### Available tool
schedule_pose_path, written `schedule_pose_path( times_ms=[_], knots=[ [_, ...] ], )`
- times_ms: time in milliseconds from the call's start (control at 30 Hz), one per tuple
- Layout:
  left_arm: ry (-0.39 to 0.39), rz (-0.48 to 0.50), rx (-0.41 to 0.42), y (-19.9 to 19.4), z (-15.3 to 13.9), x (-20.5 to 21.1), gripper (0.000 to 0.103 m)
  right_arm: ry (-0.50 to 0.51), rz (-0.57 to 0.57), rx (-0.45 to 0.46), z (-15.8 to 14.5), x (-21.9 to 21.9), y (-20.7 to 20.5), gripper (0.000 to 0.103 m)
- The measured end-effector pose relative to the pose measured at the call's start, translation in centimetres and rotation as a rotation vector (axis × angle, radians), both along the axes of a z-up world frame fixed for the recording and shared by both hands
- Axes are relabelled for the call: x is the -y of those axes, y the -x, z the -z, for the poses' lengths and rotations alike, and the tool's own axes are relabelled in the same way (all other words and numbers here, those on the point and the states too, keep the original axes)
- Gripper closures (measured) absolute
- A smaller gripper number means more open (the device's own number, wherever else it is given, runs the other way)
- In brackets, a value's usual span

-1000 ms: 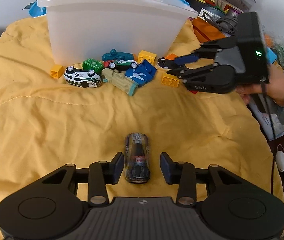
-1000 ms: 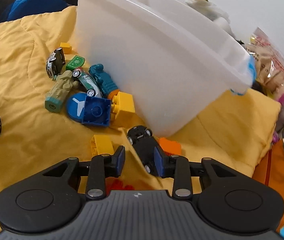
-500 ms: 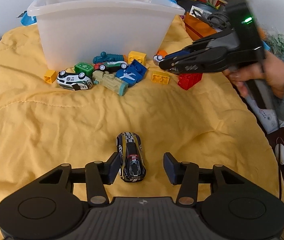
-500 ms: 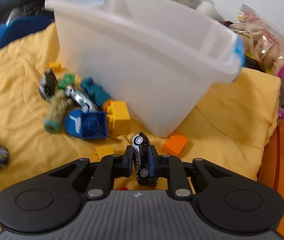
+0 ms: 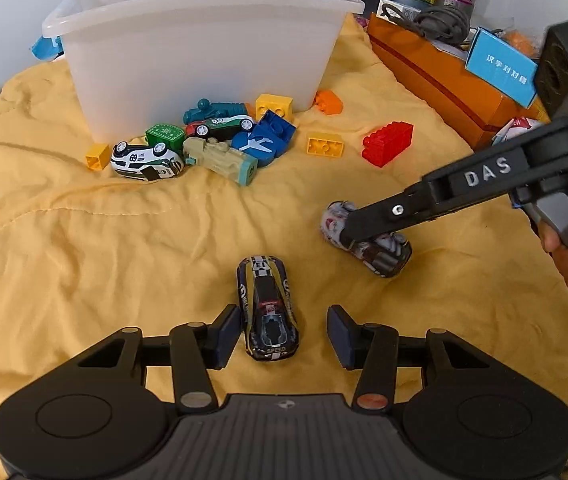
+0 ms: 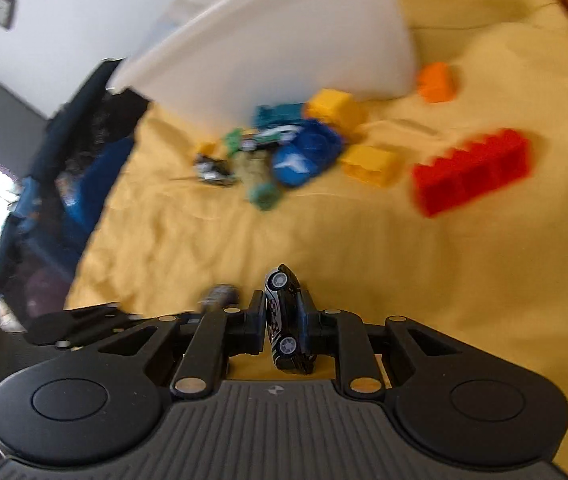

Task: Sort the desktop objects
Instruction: 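Grasp the black toy car with the right gripper while the left holds its car, then carry both cars over the white bin and open both grippers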

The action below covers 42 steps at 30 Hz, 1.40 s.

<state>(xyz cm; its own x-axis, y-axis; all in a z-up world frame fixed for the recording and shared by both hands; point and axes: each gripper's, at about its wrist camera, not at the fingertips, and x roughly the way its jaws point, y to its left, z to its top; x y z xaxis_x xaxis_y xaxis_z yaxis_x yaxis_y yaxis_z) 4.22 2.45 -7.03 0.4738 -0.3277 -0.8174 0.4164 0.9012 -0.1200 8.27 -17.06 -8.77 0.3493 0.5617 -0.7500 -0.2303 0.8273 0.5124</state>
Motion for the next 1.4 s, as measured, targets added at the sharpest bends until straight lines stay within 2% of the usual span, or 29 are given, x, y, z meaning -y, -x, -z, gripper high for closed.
schedule_pose_path(
  times_ms=[33, 133, 200, 267, 333, 400, 467, 500, 533, 567, 667, 767, 867, 933, 1033, 1133, 1267, 1367, 1400],
  knots=[
    [0.001, -0.006, 0.003, 0.0, 0.0, 0.0, 0.051, 0.028, 0.01, 0.027, -0.3, 0.1, 0.3, 0.071],
    [0.0, -0.021, 0.021, 0.3, -0.3, 0.0, 0.051, 0.196, 0.001, 0.135, -1.5, -0.4, 1.5, 0.069],
    [0.001, -0.028, 0.036, 0.4, -0.6, 0.0, 0.051, 0.226, -0.042, 0.183, -2.2, -0.9, 2.0, 0.069],
    [-0.016, -0.036, 0.036, 0.2, -0.4, 0.3, 0.051, 0.292, -0.076, 0.226, -2.8, -1.3, 2.8, 0.061],
    [-0.032, -0.043, 0.023, 0.0, 0.1, 0.6, 0.052, 0.377, -0.1, 0.266, -2.3, -2.5, 3.1, 0.061],
    [-0.033, -0.04, 0.024, 0.2, 0.5, 0.8, 0.052, 0.426, -0.117, 0.264, -1.5, -3.1, 3.3, 0.061],
    [-0.052, -0.038, 0.048, 0.6, 0.6, 1.1, 0.052, 0.455, -0.149, 0.26, -0.4, -3.6, 3.6, 0.06],
    [-0.058, -0.036, 0.059, 0.8, 0.7, 1.1, 0.054, 0.466, -0.161, 0.271, -0.1, -3.6, 3.9, 0.064],
    [-0.054, -0.039, 0.063, 0.9, 0.7, 1.0, 0.064, 0.467, -0.171, 0.302, -0.2, -3.5, 4.5, 0.07],
    [-0.041, -0.039, 0.061, 0.9, 0.5, 0.9, 0.07, 0.475, -0.183, 0.316, -0.2, -3.5, 4.9, 0.07],
    [-0.001, -0.054, 0.082, 1.0, -0.9, 0.3, 0.07, 0.445, -0.167, 0.306, -1.0, -3.0, 5.1, 0.071],
    [0.019, -0.055, 0.127, 1.1, -3.3, 0.0, 0.07, 0.451, -0.159, 0.34, -2.2, -2.8, 5.5, 0.071],
    [0.034, -0.072, 0.223, 0.7, -6.3, -0.2, 0.07, 0.458, -0.14, 0.376, -3.7, -2.3, 5.5, 0.071],
    [0.071, -0.094, 0.303, -0.4, -8.9, -0.5, 0.07, 0.465, -0.126, 0.414, -4.9, -2.1, 5.2, 0.071],
    [0.062, -0.093, 0.42, -2.5, -12.1, 0.0, 0.07, 0.476, -0.089, 0.51, -7.7, -1.9, 3.6, 0.071],
    [0.054, -0.096, 0.488, -5.7, -14.0, 0.6, 0.07, 0.509, -0.019, 0.653, -11.1, -2.3, 0.6, 0.071],
    [0.002, -0.129, 0.528, -10.6, -14.0, 1.5, 0.07, 0.534, 0.014, 0.711, -13.3, -3.3, -4.2, 0.07],
    [-0.035, -0.12, 0.507, -13.6, -12.2, 2.0, 0.069, 0.591, 0.028, 0.717, -13.2, -5.0, -7.0, 0.069],
    [-0.044, -0.125, 0.484, -14.3, -11.7, 1.9, 0.068, 0.616, 0.023, 0.725, -13.0, -5.4, -7.2, 0.065]
  ],
)
